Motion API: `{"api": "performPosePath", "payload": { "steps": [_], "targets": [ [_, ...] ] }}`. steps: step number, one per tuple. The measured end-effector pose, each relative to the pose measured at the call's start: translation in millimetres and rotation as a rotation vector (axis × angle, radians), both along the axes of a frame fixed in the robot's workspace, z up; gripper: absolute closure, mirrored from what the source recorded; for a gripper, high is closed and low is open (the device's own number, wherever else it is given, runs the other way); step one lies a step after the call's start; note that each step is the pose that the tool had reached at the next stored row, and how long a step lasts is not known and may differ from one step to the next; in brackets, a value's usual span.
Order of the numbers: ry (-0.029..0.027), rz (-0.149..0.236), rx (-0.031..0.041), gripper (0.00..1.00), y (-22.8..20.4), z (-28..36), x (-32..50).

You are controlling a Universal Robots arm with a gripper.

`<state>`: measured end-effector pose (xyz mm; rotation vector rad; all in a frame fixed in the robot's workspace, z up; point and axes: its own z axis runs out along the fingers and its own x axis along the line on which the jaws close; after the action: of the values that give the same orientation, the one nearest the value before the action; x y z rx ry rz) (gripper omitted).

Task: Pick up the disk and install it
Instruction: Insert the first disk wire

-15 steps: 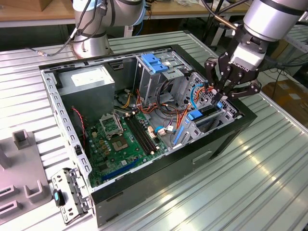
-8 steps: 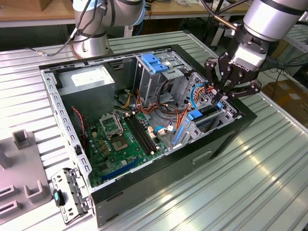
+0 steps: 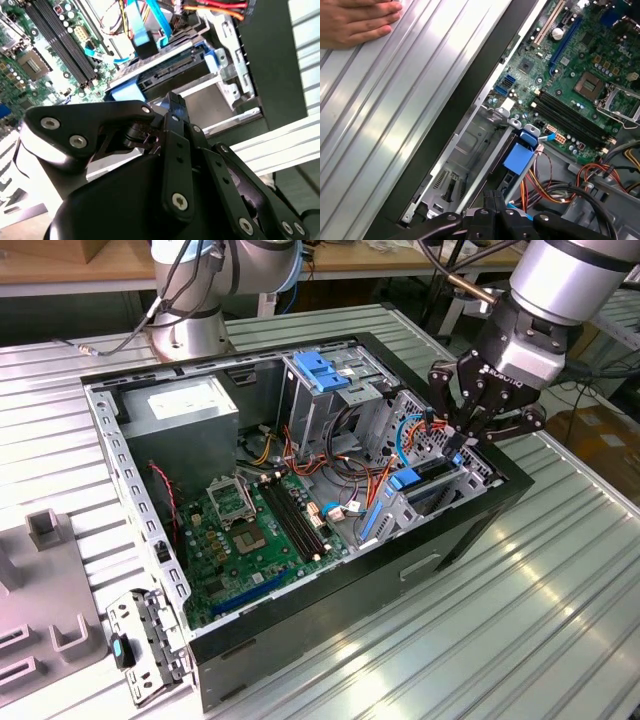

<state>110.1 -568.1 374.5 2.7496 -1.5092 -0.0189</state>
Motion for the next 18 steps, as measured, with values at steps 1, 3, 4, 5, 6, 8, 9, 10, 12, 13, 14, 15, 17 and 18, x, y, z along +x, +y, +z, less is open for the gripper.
{"api": "performPosePath", "payload": {
  "steps": [1,3,4,5,6,8,9,10,12,13,14,15,17,18],
  "targets": [
    [0.0000,0.004,0.0000,0.89,0.0,-0.1,2.7],
    [0.0000,0.012,0.0000,0.89,0.0,-0.3,7.6],
    [0.0000,0.016,0.0000,0.89,0.0,-0.3,10.1],
    [0.0000,0.019,-0.0001,0.89,0.0,-0.3,12.9],
    [0.0000,0.023,-0.0001,0.89,0.0,-0.4,16.1],
    [0.0000,0.030,0.0000,0.89,0.0,-0.5,22.7],
    [0.0000,0.036,0.0000,0.89,0.0,-0.5,27.4],
    [0.0000,0.045,-0.0001,0.89,0.0,-0.5,31.7],
    [-0.0001,0.080,0.0006,0.89,0.1,-0.5,32.6],
    [-0.0001,0.095,0.0009,0.89,0.0,-0.5,32.7],
    [-0.0001,0.112,0.0011,0.89,0.0,-0.3,33.1],
    [0.0000,0.122,0.0013,0.89,-0.1,0.2,33.2],
    [0.0000,0.136,0.0014,0.83,0.5,2.2,33.2],
    [0.0000,0.141,0.0015,0.83,1.2,3.4,33.3]
  ]
}}
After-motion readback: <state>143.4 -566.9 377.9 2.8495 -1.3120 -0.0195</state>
